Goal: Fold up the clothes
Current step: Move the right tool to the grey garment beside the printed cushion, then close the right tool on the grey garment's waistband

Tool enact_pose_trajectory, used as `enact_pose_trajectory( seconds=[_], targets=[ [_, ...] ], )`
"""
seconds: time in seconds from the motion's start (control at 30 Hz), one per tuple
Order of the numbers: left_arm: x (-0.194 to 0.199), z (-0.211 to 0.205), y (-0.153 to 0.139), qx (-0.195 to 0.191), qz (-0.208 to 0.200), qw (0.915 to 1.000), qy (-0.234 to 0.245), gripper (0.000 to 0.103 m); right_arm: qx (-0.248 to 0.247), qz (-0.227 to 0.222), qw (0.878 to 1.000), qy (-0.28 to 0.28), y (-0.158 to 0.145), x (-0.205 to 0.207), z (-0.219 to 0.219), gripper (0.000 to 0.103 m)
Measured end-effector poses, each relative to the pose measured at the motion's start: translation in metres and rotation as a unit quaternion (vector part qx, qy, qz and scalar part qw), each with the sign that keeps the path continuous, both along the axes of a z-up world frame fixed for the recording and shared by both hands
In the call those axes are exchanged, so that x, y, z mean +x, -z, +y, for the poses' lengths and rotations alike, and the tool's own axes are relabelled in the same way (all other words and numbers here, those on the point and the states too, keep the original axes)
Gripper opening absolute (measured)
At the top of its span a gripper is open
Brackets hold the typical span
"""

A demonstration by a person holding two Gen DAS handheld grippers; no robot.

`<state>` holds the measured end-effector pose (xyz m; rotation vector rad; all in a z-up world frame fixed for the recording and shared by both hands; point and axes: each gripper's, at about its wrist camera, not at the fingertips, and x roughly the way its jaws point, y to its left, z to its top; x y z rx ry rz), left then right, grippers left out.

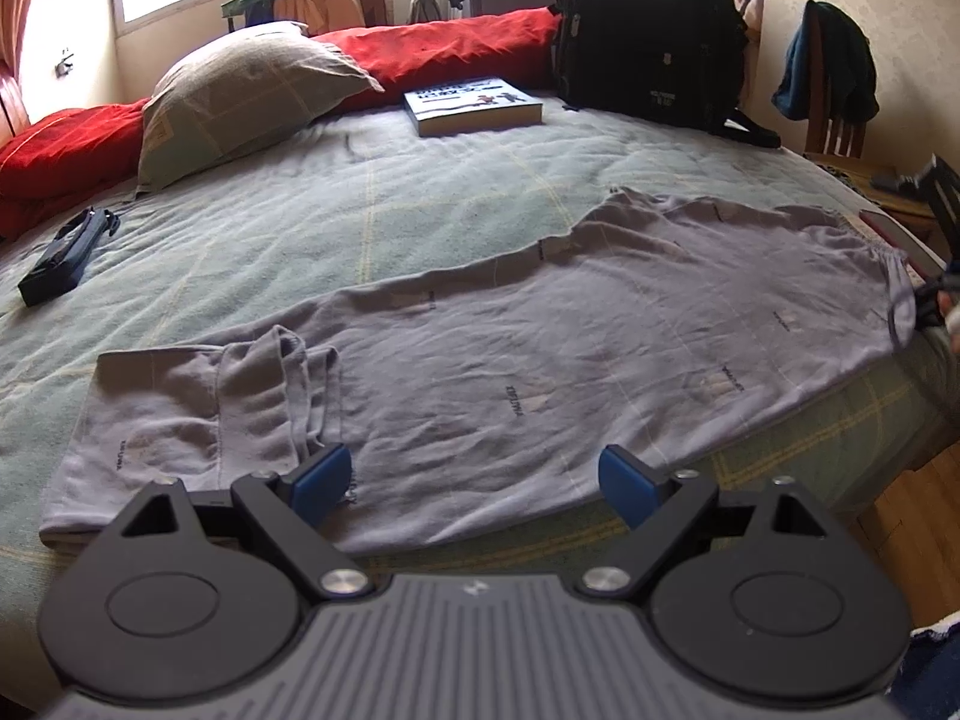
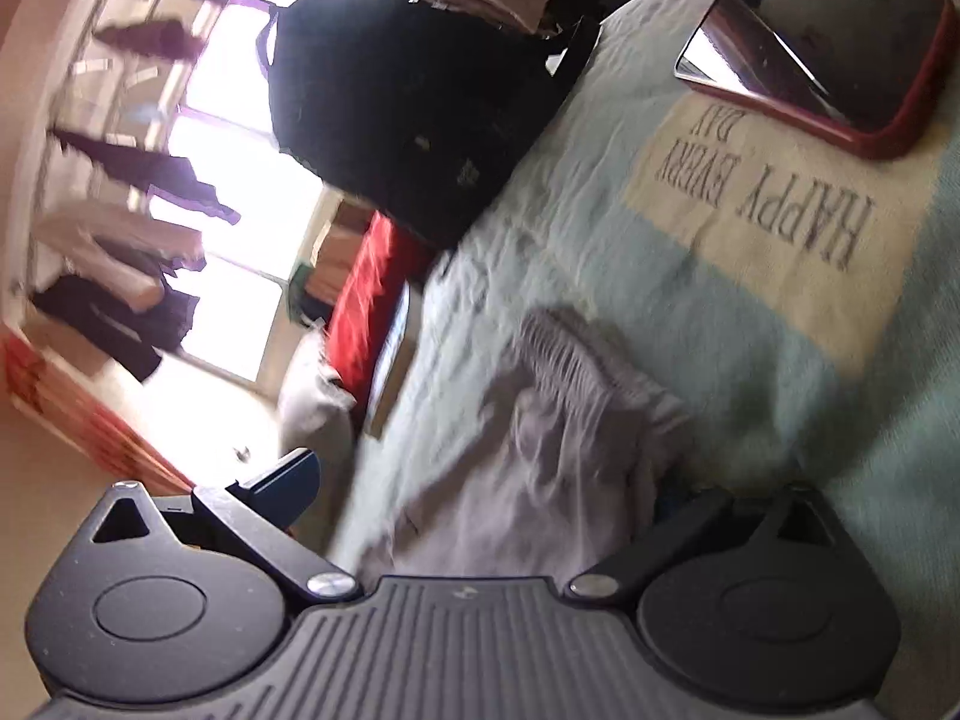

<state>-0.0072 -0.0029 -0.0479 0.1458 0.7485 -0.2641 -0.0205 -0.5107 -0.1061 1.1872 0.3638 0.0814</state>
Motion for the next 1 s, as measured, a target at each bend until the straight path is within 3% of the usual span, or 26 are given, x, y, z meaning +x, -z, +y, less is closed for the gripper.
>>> enact_pose_trajectory(
  seconds=[0.13,0.27,0.33,0.4,0.47,0.6,0.67,0.73,1.0],
  targets=[
    [0.0,0.002,-0.003,-0.007,-0.004,1.0,-0.004,0.089,0.052,0.022,0.998,-0.016,-0.001,0.006,-0.006,0.103],
    [0.003,0.003,0.0,-0.008,0.002,0.9999,-0.009,0.089,0.003,0.011,0.998,-0.054,-0.001,0.006,0.006,0.102],
    [0.002,0.002,0.001,-0.006,0.003,0.9999,-0.007,0.089,-0.018,0.002,0.998,-0.057,0.001,0.007,0.007,0.096],
    [0.001,0.001,0.002,-0.007,0.004,1.0,-0.005,0.089,-0.024,0.009,0.998,-0.049,0.005,0.006,0.004,0.081],
    [0.001,0.003,0.001,-0.011,0.002,0.9999,-0.004,0.089,-0.03,0.02,0.998,-0.045,0.01,0.004,0.0,0.058],
    [0.001,0.004,0.001,-0.013,0.002,0.9999,-0.007,0.089,-0.003,0.028,0.999,-0.032,0.023,0.0,-0.009,0.033],
    [0.0,0.004,0.001,-0.014,0.002,0.9999,-0.006,0.089,-0.031,0.053,0.998,-0.029,0.023,0.004,-0.006,0.007],
    [-0.001,0.004,0.001,-0.016,0.002,0.9999,-0.005,0.089,-0.051,0.058,0.997,-0.027,0.023,0.005,-0.003,0.007],
    [0.0,0.003,0.002,-0.014,0.006,0.9999,-0.005,0.089,-0.052,0.051,0.997,-0.032,0.025,0.006,-0.002,0.007]
  ],
)
